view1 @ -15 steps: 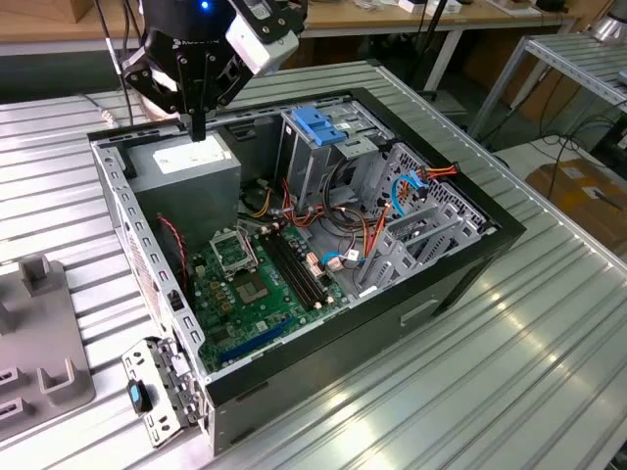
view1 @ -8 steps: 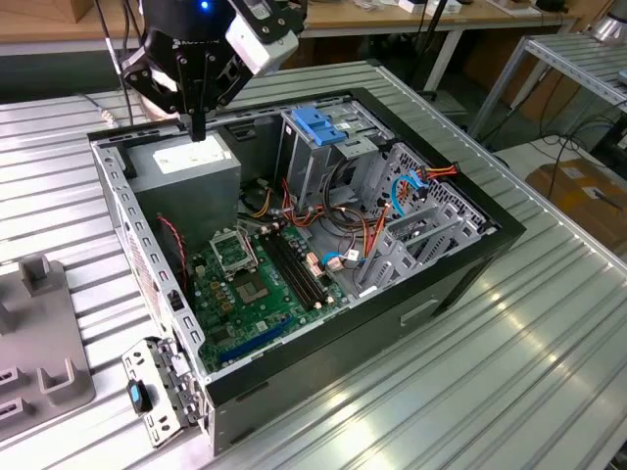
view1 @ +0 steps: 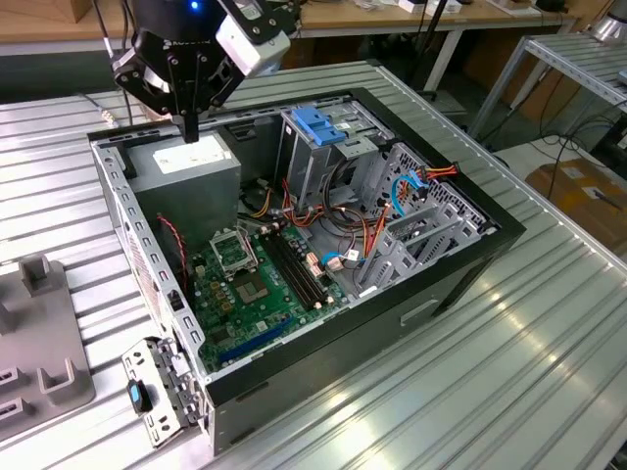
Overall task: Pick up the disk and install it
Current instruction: 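Reach for the disk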
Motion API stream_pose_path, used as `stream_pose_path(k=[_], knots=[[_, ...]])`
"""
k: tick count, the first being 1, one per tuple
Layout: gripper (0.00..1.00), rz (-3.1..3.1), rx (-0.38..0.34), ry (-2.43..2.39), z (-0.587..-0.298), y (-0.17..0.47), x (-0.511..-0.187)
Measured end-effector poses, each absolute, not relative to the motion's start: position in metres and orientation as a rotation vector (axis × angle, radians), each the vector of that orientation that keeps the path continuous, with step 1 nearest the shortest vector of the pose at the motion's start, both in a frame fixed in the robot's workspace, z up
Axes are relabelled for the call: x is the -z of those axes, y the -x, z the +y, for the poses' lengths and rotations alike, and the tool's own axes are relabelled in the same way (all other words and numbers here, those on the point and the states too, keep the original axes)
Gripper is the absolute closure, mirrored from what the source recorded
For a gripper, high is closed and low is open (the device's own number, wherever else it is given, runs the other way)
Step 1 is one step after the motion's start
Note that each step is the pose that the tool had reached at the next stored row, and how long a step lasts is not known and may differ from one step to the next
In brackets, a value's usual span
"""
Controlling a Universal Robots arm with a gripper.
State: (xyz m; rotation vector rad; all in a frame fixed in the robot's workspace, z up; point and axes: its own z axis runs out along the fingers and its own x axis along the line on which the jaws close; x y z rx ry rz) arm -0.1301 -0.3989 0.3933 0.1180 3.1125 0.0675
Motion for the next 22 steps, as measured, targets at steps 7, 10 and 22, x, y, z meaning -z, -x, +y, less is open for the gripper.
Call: stream_pose_path(k=[7,10,22], knots=[[0.89,3.112,-0.068,-0.118,-0.399,0.132,-0.393],[0.89,3.112,-0.068,-0.118,-0.399,0.133,-0.393],[0.89,3.112,-0.068,-0.118,-0.399,0.142,-0.393]])
